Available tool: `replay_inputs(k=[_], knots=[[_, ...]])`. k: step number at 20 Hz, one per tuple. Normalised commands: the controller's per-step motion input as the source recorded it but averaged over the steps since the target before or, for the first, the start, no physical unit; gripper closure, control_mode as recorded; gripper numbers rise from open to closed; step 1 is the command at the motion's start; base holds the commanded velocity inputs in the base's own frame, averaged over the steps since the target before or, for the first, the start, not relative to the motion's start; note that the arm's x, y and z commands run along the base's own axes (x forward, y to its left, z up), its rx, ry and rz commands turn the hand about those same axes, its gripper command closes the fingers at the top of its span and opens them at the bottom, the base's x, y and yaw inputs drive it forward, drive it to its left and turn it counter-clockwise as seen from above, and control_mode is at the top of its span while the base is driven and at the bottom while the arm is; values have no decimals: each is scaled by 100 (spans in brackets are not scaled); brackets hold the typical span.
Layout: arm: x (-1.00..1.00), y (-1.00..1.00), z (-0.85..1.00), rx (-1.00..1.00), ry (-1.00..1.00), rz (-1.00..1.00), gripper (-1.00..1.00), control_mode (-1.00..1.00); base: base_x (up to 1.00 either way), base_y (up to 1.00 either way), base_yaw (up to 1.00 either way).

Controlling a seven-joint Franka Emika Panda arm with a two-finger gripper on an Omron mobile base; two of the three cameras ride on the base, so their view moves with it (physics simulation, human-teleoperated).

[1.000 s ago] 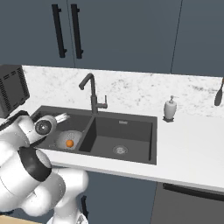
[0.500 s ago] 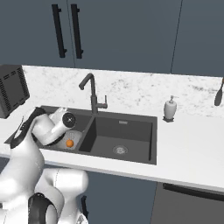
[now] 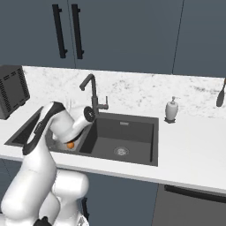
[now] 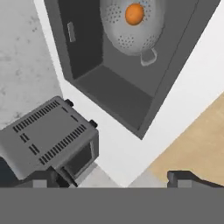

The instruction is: Put the colander in the sink, put the tangerine in the colander, and turn on the sink faucet and pour water over the colander.

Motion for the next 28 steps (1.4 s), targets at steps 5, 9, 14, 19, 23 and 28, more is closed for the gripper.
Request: replay_inputs(k=[5,9,14,19,23,28], knots=[[-19,-15,0,-21,-93,14,-100,-100,0,0,0],[-1,-27,-11,-22,-88,18,-100,-100,0,0,0],[1,-55,-1,-13,-68,25,-100,-100,0,0,0],[16,-61,2,-5,-34,25,-100,-100,0,0,0],[59,-9,26,2,2,6,-100,-100,0,0,0],[54,0,70,10,29,-4,-100,-100,0,0,0]])
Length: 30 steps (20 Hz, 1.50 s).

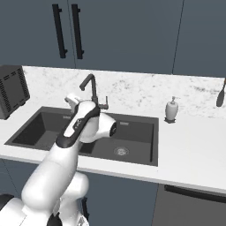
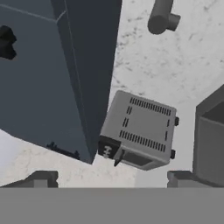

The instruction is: Put the colander in the sink, put the tangerine in the colander, and turn on the sink faucet and pour water over the colander.

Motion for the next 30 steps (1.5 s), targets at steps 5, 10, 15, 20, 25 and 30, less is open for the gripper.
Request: replay_inputs(k=[5,10,15,20,25,30], knots=[[18,-34,30,19,14,-1,-100,-100,0,0,0],[16,-35,3,18,0,0,-100,-100,0,0,0],[40,-4,0,4,0,0,-100,-100,0,0,0],[57,0,0,0,1,1,-100,-100,0,0,0],[47,0,0,0,0,3,-100,-100,0,0,0],[40,0,-11,0,3,1,-100,-100,0,0,0]])
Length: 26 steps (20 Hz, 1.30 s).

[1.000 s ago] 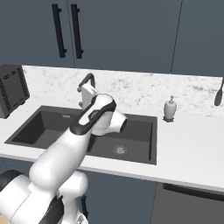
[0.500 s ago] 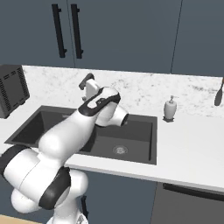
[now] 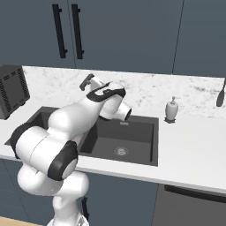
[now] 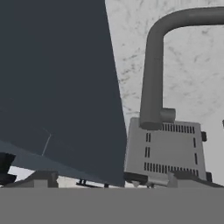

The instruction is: Put the colander in the sink, put the tangerine in the colander, and turn on the sink faucet and pour water over the colander.

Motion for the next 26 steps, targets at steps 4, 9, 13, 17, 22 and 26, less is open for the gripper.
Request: replay_inputs(k=[4,9,13,17,22,26], knots=[[23,0,-20,0,0,0,-100,-100,0,0,0],[1,0,-25,1,-2,0,-100,-100,0,0,0],[3,0,-23,0,0,0,-100,-100,0,0,0],[15,4,-5,2,-1,0,-100,-100,0,0,0],[43,16,-2,1,0,0,-100,-100,0,0,0],[46,13,-10,0,0,0,-100,-100,0,0,0]])
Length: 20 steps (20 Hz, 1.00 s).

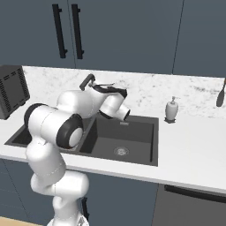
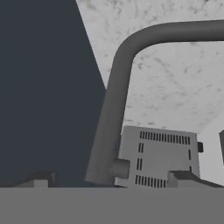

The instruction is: Put the colander in the sink, put the tangerine in the colander, and turn on the sink faucet and pour water over the colander.

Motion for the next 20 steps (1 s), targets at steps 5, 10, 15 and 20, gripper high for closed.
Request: replay_inputs(k=[5,10,15,20], knots=[[39,4,-6,0,0,0,-100,-100,0,0,0],[19,12,0,2,0,0,-100,-100,0,0,0],[13,32,0,0,-1,0,-100,-100,0,0,0],[15,27,9,2,-7,0,-100,-100,0,0,0]])
